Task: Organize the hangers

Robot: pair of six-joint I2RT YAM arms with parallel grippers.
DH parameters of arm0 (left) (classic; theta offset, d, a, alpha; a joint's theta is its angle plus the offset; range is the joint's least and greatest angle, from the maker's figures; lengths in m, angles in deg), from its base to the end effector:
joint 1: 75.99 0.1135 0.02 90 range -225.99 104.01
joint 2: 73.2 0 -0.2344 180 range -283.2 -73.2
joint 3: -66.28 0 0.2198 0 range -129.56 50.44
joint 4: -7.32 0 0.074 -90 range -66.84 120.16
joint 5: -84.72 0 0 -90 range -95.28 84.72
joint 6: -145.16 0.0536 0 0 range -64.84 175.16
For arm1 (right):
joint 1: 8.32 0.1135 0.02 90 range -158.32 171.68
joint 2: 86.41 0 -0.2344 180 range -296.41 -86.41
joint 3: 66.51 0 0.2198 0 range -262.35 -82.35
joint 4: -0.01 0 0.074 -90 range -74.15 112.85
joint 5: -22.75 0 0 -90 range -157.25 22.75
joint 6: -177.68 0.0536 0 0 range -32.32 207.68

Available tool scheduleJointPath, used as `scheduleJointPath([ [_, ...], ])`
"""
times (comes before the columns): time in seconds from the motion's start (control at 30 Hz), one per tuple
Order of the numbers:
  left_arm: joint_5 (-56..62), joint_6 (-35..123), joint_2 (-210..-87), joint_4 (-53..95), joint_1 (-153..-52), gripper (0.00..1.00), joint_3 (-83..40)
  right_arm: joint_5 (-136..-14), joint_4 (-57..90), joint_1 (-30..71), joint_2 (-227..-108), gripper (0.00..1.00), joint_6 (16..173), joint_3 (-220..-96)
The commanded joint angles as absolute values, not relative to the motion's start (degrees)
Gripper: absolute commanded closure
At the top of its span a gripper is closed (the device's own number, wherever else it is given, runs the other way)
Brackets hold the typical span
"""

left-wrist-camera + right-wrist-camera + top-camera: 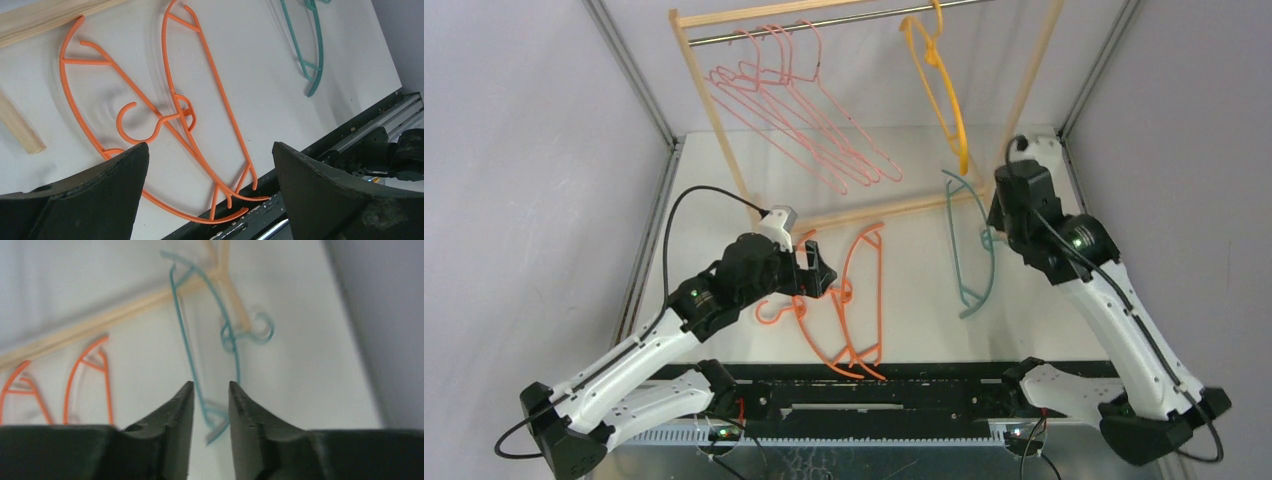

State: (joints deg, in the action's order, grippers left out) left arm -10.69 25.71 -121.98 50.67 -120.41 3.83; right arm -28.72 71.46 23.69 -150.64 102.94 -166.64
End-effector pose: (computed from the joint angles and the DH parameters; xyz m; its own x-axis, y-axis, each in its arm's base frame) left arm 0.1391 -0.1292 0.2787 -0.6218 -0.0760 -0.7795 0.3819 0.8395 -0.3865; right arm 0.1792 0.0726 0.3861 -0.4717 -0.0520 -0.8802 0.1443 0.9802 -0.1353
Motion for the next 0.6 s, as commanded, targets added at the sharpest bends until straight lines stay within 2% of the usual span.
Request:
scheduleJointPath([
  [0.0, -9.31, 27.1, -123.04, 49.14, -120.11, 0.02, 0.52, -49.66, 75.32, 16.49, -145.94, 0.56, 124.65, -155.06],
  [0.07, -8.83, 27.25, -123.26, 48.77, -120.11, 0.02, 0.6, -52.92, 74.17, 13.88, -146.3, 0.54, 126.54, -149.95],
  [0.33, -8.19, 25.63, -122.2, 45.57, -120.1, 0.02, 3.52, -58.58, 66.42, 4.42, -152.29, 0.33, 124.37, -136.27],
  [0.57, -8.53, 25.26, -121.53, 44.61, -120.02, 0.02, 4.73, -59.88, 61.4, -1.46, -160.47, 0.3, 118.98, -135.18],
])
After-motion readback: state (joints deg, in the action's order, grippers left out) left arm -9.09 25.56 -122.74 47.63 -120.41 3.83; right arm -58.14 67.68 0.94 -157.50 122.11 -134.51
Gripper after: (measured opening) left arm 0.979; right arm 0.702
